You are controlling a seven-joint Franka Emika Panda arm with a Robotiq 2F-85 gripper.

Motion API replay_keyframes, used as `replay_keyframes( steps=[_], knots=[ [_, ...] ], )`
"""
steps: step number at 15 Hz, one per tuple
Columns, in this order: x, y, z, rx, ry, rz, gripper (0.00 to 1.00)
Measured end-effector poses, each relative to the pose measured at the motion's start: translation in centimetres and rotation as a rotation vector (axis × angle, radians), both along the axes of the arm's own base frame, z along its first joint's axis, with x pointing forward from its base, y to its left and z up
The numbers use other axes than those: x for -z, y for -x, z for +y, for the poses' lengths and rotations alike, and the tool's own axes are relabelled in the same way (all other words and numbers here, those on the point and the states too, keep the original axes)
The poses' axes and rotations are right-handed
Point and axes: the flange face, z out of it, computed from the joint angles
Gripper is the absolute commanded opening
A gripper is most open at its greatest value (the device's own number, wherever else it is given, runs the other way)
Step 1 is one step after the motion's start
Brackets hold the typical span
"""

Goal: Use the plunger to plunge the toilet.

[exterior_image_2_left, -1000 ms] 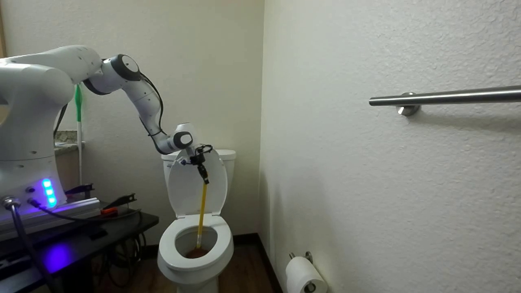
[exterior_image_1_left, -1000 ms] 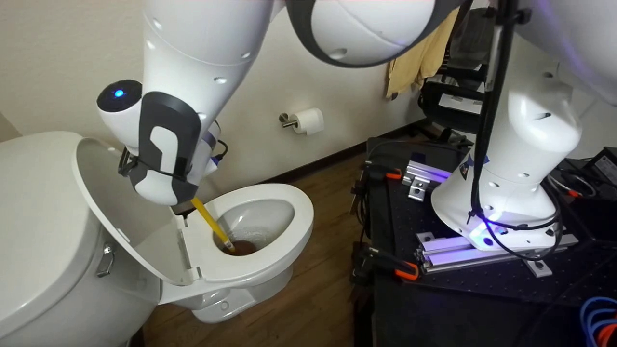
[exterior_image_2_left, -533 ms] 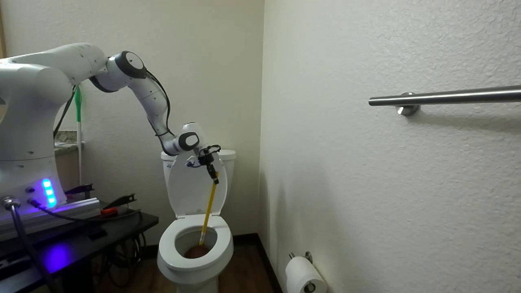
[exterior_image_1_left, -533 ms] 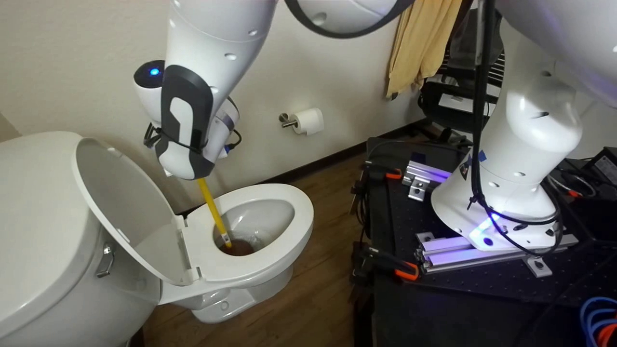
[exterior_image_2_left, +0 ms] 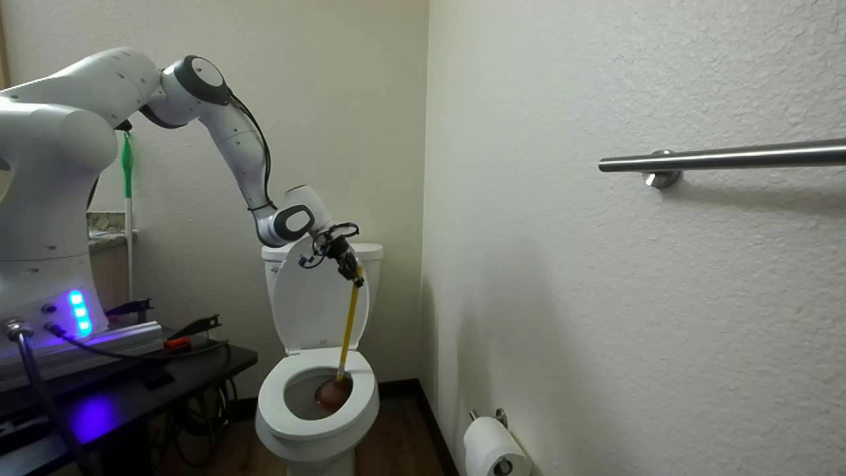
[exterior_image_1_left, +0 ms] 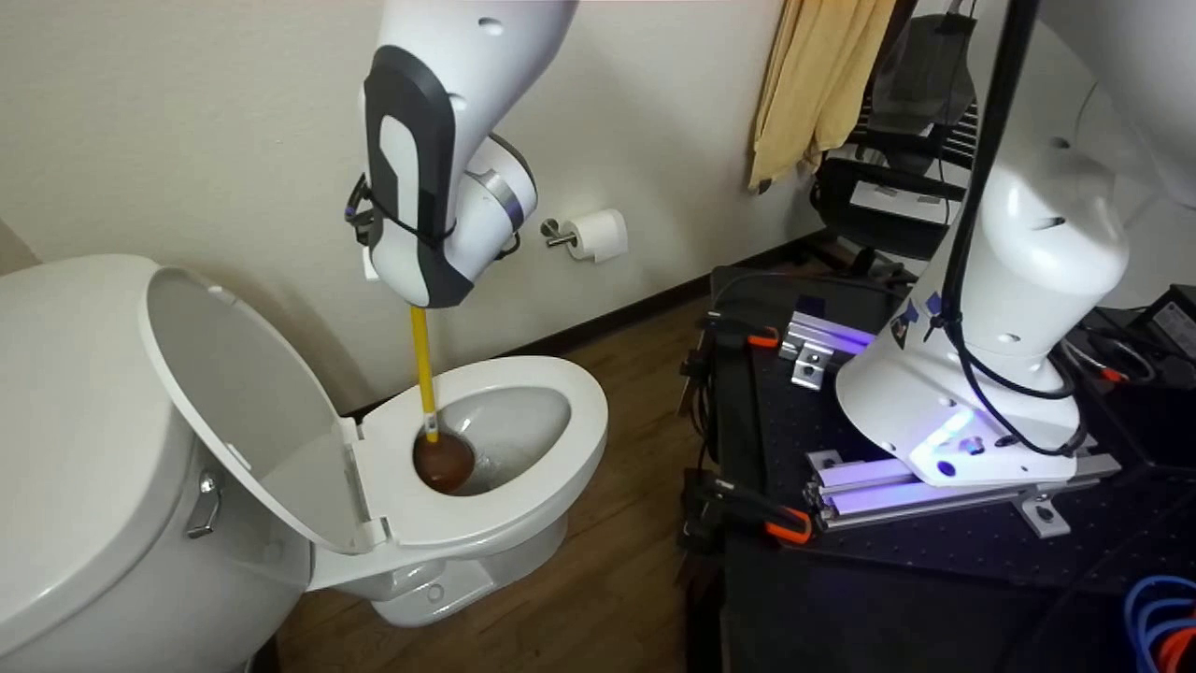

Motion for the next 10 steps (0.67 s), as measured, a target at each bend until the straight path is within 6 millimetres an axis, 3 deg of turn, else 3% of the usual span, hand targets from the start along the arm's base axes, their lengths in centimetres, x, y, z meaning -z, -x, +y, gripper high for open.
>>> replay_keyframes(
  steps=[5,7,10],
  knots=[
    [-2.3,3.1,-0.6,0.057,0.014,-0.018,0.06],
    [-2.3,2.8,0.7,0.024,0.013,-0.004,0.06],
    [-0.7,0.5,4.9,-0.055,-0.019,0.040,0.06]
  ],
)
